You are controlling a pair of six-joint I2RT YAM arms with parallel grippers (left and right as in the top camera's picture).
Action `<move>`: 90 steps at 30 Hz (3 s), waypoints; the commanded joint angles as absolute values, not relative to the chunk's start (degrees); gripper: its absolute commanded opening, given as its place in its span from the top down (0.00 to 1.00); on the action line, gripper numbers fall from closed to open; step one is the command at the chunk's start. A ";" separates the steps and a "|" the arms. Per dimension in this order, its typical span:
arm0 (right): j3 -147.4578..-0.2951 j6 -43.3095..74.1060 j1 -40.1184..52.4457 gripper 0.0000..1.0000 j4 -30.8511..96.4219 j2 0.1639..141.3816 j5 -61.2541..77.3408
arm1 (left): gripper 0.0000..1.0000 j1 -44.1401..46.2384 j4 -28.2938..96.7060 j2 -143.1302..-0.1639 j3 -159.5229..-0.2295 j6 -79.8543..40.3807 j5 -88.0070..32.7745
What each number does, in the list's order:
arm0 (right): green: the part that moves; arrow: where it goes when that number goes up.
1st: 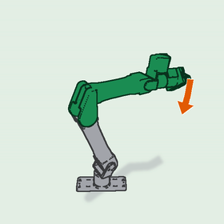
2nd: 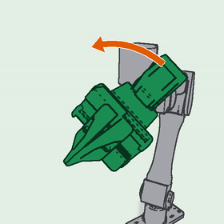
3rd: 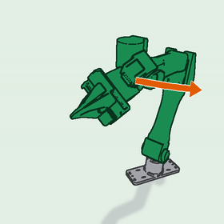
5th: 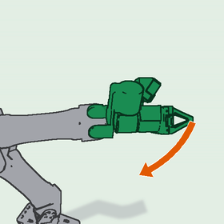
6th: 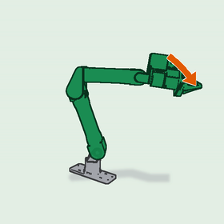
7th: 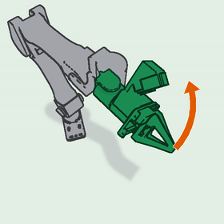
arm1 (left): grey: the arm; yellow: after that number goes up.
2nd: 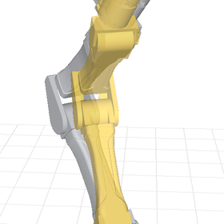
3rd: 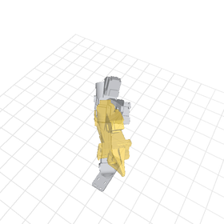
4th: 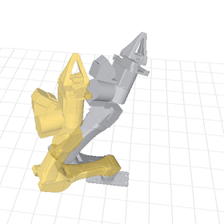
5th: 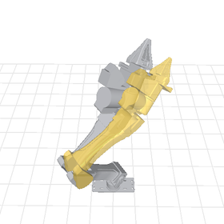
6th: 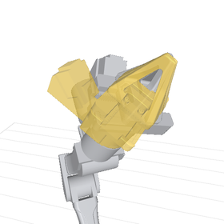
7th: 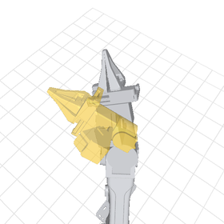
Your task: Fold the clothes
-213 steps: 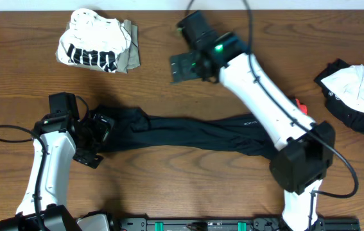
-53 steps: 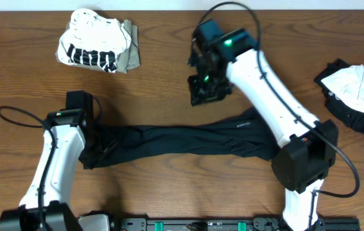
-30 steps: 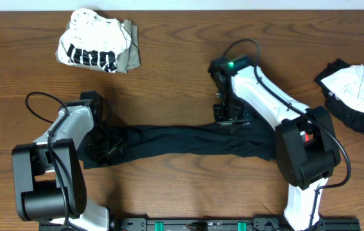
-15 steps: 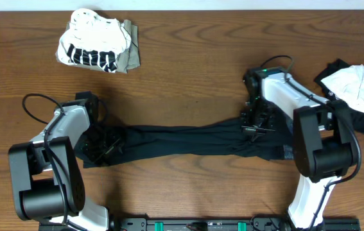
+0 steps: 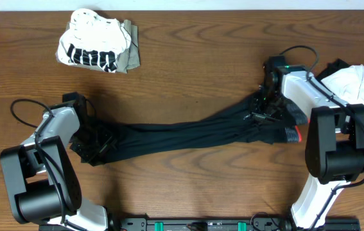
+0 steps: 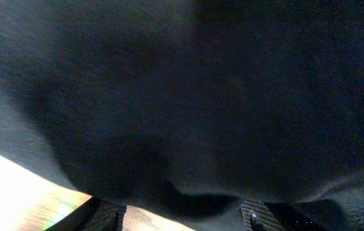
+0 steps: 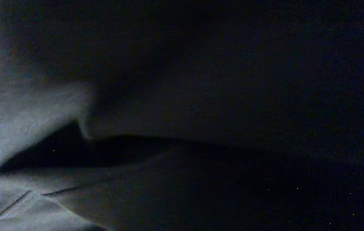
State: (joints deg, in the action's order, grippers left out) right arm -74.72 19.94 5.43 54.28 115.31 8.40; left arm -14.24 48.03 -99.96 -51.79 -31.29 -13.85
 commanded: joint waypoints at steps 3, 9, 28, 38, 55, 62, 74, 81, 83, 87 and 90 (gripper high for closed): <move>-73.80 21.67 1.96 0.90 50.74 117.27 -0.78 | 0.40 -17.43 42.89 -102.24 -51.22 -30.72 -4.71; -73.97 22.70 1.02 0.91 49.50 117.25 -2.20 | 0.40 -19.16 43.92 -102.24 -54.04 -31.90 -5.34; -87.64 26.52 1.41 0.88 61.04 111.46 -4.10 | 0.28 -19.22 61.89 -101.78 -70.32 -31.68 -5.69; -87.44 13.63 4.27 0.84 62.98 109.06 6.87 | 0.28 -10.55 66.98 -97.34 -68.60 -19.51 -17.39; -79.40 13.63 1.28 0.75 55.66 109.08 7.05 | 0.28 -0.47 56.31 -98.63 -60.99 -24.69 -17.32; -77.71 14.74 -3.66 0.85 51.92 109.08 6.24 | 0.28 -2.59 55.37 -98.85 -59.83 -25.15 -14.33; -71.79 16.80 -7.25 0.91 47.13 110.21 5.02 | 0.28 -6.96 55.11 -100.01 -59.29 -26.63 -13.89; -68.23 23.81 -8.86 0.99 48.42 110.74 0.01 | 0.28 -6.96 53.17 -103.61 -59.29 -26.68 -13.85; -68.31 23.86 -9.13 0.99 50.00 110.67 -0.27 | 0.28 -7.03 52.31 -104.90 -59.29 -26.70 -13.82; -69.01 28.58 -9.19 0.99 54.35 110.67 -6.44 | 0.28 -8.03 51.46 -107.44 -59.29 -27.73 -11.84; -69.21 32.25 -9.21 0.99 56.51 110.67 -10.39 | 0.28 -9.69 51.53 -108.33 -59.29 -28.38 -9.52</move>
